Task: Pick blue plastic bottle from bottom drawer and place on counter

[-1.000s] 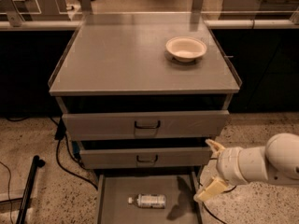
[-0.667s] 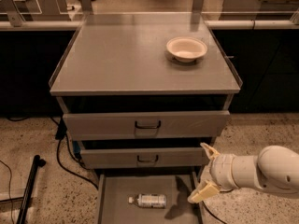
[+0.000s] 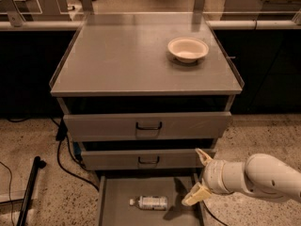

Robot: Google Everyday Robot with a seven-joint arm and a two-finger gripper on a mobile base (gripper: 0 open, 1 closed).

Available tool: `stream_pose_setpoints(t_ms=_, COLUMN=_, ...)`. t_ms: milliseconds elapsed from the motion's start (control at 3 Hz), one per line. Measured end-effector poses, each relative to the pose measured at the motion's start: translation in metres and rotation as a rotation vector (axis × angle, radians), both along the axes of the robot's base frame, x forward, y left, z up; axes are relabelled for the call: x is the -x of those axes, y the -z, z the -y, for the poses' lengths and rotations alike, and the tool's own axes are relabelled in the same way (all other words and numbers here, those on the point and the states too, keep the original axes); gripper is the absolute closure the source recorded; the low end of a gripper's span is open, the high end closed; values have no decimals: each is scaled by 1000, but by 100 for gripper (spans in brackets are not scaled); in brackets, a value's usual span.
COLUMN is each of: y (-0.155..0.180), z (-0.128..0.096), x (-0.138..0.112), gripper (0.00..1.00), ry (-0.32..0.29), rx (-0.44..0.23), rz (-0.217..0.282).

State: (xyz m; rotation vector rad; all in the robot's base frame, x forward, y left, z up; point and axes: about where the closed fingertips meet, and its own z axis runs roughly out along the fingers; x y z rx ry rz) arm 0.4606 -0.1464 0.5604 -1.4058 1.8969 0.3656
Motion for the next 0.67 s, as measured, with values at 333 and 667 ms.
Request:
stream_pose_setpoints(t_ms=333, y=41, z=-9, x=-1, gripper=0, ry=-5, rx=-4, rz=-74)
stream_pose_setpoints(t_ms=667, y=106, z=-15, x=-3, gripper=0, ry=6, rx=2, rz=-161)
